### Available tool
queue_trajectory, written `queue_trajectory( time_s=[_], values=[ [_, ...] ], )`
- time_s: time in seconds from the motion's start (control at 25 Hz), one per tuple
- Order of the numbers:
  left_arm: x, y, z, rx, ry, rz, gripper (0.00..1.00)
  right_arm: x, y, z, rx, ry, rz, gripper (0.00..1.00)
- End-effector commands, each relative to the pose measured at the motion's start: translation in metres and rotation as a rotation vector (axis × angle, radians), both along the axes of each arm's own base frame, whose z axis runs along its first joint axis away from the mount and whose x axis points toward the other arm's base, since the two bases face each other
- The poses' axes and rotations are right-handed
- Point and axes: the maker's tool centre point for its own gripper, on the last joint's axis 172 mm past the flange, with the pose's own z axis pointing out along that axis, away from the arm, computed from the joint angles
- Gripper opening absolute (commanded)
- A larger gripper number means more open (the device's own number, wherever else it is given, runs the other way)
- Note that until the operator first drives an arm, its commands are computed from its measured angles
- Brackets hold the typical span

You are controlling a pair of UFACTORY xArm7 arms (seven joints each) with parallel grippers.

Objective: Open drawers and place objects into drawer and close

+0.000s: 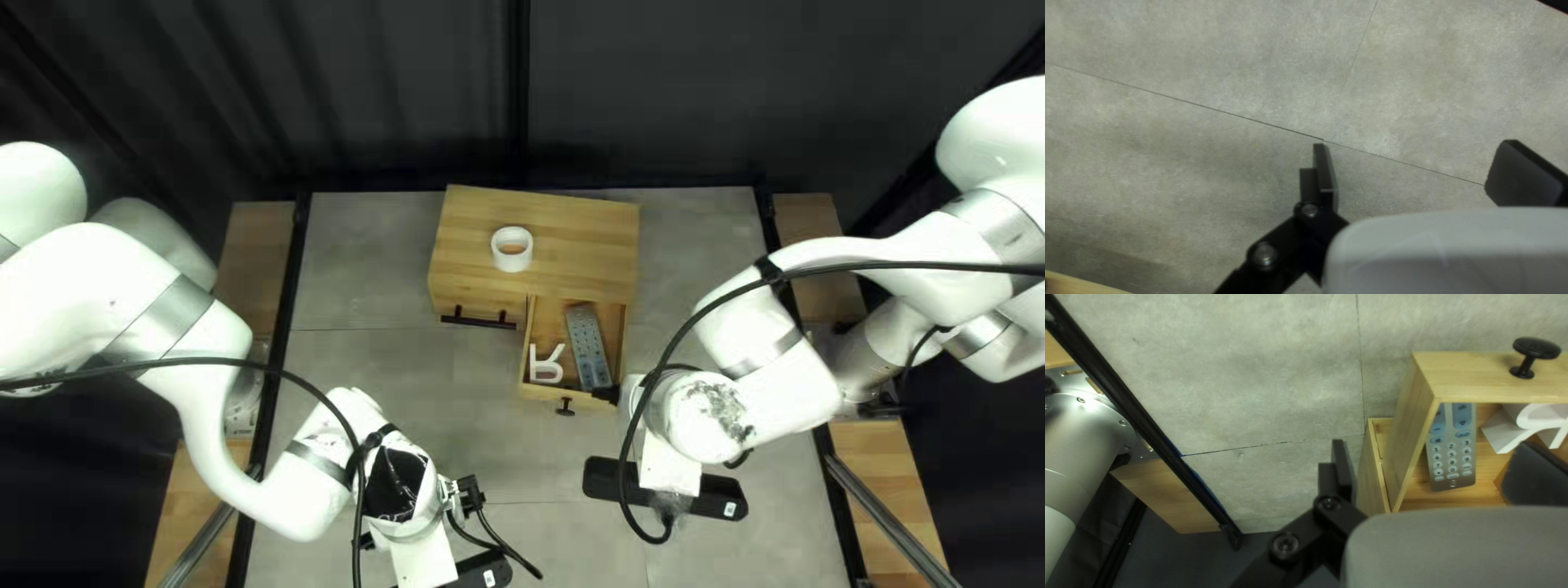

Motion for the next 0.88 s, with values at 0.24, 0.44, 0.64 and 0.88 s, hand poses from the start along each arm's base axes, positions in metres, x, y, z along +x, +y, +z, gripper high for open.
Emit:
queue_trajectory(
  time_s=[0.24, 0.44, 0.64, 0.88],
  values=[
    [0.0, 0.0, 0.0, 0.0, 0.0, 0.0, 1.0, 0.0, 0.004, 0.004, -0.032, -0.064, 0.205, 1.0],
    [0.0, 0.0, 0.0, 0.0, 0.0, 0.0, 1.0, 0.019, -0.025, -0.011, -0.035, -0.067, 0.279, 1.0],
    [0.0, 0.0, 0.0, 0.0, 0.0, 0.0, 1.0, 0.036, -0.054, -0.013, -0.042, -0.056, 0.306, 1.0],
    [0.0, 0.0, 0.0, 0.0, 0.0, 0.0, 1.0, 0.052, -0.085, -0.014, -0.038, -0.021, 0.324, 1.0]
  ],
)
